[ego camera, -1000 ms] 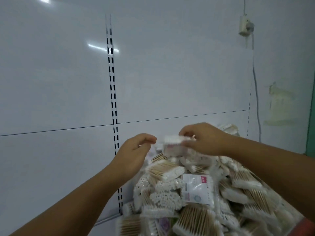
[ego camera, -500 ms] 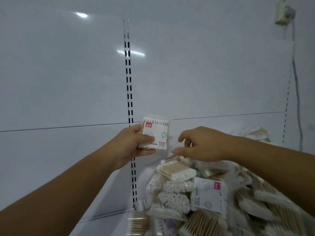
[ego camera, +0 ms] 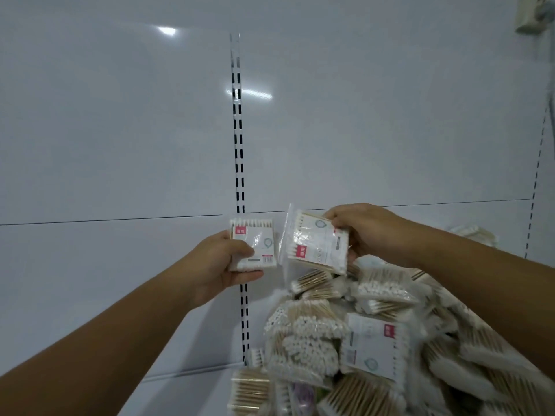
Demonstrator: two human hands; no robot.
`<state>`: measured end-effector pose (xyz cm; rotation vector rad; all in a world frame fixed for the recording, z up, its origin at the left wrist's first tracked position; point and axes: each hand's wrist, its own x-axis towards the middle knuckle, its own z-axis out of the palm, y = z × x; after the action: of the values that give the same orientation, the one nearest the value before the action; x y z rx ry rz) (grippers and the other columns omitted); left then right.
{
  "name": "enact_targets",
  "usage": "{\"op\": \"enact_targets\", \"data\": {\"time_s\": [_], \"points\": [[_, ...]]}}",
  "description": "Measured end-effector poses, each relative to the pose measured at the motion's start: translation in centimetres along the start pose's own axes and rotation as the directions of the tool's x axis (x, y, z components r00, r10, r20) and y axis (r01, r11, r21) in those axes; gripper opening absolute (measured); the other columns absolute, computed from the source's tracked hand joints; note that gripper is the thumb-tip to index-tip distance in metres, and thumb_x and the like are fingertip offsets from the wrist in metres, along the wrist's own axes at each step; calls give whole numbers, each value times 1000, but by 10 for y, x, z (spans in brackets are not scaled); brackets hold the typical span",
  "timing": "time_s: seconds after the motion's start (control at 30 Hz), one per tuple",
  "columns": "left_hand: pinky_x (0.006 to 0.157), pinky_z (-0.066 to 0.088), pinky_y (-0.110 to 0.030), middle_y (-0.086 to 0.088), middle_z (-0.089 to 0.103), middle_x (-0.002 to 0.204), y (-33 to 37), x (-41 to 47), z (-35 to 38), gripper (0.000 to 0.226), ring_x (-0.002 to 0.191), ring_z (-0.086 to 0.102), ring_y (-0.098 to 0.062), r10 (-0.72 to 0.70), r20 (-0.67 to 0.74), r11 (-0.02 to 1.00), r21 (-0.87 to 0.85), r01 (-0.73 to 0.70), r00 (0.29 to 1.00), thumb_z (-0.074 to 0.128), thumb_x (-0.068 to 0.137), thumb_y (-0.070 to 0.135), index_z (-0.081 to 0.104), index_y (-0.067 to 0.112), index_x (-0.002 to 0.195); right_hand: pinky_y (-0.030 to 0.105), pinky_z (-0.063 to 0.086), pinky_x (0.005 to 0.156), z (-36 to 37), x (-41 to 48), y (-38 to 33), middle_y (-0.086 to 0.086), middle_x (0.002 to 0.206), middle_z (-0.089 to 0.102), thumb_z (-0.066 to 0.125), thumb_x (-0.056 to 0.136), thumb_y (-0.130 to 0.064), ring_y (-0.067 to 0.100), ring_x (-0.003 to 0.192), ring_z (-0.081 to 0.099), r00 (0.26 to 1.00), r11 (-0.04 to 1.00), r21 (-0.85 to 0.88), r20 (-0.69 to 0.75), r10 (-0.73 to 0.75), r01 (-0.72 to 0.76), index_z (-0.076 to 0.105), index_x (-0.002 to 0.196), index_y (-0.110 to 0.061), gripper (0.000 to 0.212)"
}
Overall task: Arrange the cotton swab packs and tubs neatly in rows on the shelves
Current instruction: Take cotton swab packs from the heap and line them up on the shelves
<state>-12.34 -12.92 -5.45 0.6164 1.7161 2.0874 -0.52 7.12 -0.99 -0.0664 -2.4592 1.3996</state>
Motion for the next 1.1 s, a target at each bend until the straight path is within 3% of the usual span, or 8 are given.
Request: {"op": "enact_targets", "data": {"time_s": [0.3,0.43,0.53,0.63,0.83,0.93,1.0,1.1], "points": [[75,60,-33,-10,73,108,-4,-14,39,44,98,70,-25,109,227,990,-117,-84,968,65,77,23,58,11,119,26,58,59,8,1,6,9,91,67,50,98,-10,15,71,68,995,971,216,-11,-102,102,61,102,-3,13],[61,60,-28,-10,75,94,-15,-11,51,49,83,73,-24,139,95,988,-80,-132,986,73,67,4,58,4,114,28,57,78,-17,-11,11,-1,107,66,56,93,-40,12,92,67,998,981,-179,26,-65,68,56,119,-19,33],[61,61,-31,-7,75,83,-21,-5,48,33,74,73,-20,95,47,995,-34,-93,994,69,78,-1,59,4,109,28,44,93,-43,-25,30,-11,127,52,61,81,-61,10,108,53,988,532,-846,104,118,25,42,134,-33,64],[56,60,-27,-3,74,73,-26,-2,50,26,66,72,-17,78,53,997,10,-78,996,68,80,0,59,6,104,29,41,92,-44,-32,53,-8,128,50,69,79,-52,12,109,48,982,314,-946,126,144,75,42,133,-34,63],[55,57,-24,-3,74,78,-25,-8,48,33,68,71,-15,82,74,993,75,-88,994,73,73,6,61,8,104,16,40,63,-70,-22,61,-10,98,58,70,83,-26,9,83,55,999,598,-801,12,-34,30,58,99,-29,20],[62,58,-28,-6,74,89,-24,-18,36,51,78,71,-17,100,23,989,108,-102,995,79,61,16,62,11,108,28,53,70,-73,-16,52,4,90,68,63,84,-5,20,79,64,980,945,-319,-157,-125,70,69,95,-11,14],[69,59,-32,-8,74,96,-25,-28,25,52,85,71,-22,111,-28,980,167,-104,993,83,62,14,62,13,109,30,55,67,-57,-14,39,12,84,68,57,83,5,26,78,61,994,990,95,-53,-100,104,68,99,0,20],[64,55,-28,-8,74,91,-31,-58,10,45,79,70,-22,122,-97,966,239,-97,988,80,68,7,62,10,109,28,51,56,-11,-8,22,12,75,67,60,87,0,23,66,58,971,975,183,178,-160,127,68,102,-7,19]]}}
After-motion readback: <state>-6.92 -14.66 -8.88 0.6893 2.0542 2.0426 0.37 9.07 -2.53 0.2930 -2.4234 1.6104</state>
